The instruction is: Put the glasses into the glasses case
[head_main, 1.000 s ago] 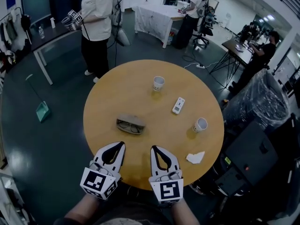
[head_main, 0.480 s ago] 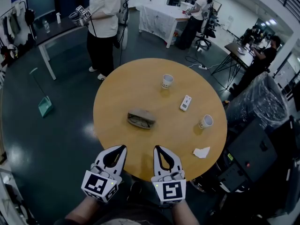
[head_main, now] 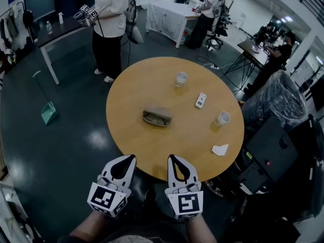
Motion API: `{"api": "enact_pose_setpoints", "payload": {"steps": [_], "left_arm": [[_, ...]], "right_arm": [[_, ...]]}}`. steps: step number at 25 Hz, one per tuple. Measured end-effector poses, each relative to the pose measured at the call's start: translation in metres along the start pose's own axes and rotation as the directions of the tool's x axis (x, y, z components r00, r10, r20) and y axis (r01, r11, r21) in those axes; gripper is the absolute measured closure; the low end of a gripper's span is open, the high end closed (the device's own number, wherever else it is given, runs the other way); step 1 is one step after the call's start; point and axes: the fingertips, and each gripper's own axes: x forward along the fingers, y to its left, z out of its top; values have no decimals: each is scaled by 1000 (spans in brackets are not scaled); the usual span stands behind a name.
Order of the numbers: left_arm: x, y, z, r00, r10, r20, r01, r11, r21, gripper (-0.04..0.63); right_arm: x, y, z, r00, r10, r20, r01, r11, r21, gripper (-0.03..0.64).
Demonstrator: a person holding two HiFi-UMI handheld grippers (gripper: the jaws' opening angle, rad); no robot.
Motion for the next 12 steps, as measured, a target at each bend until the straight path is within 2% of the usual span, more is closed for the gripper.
{"api": "enact_pose_setpoints", "payload": {"steps": [7, 12], "left_arm": [[-41, -21, -11, 999, -50, 3, 50, 999, 12, 589], [-61, -35, -17, 998, -56, -9, 56, 998, 11, 589]], "right_arm": [[-43, 26, 2, 1000, -29, 8, 29, 1000, -4, 630], [-71, 37, 2, 999, -39, 28, 39, 999, 5, 630]]}}
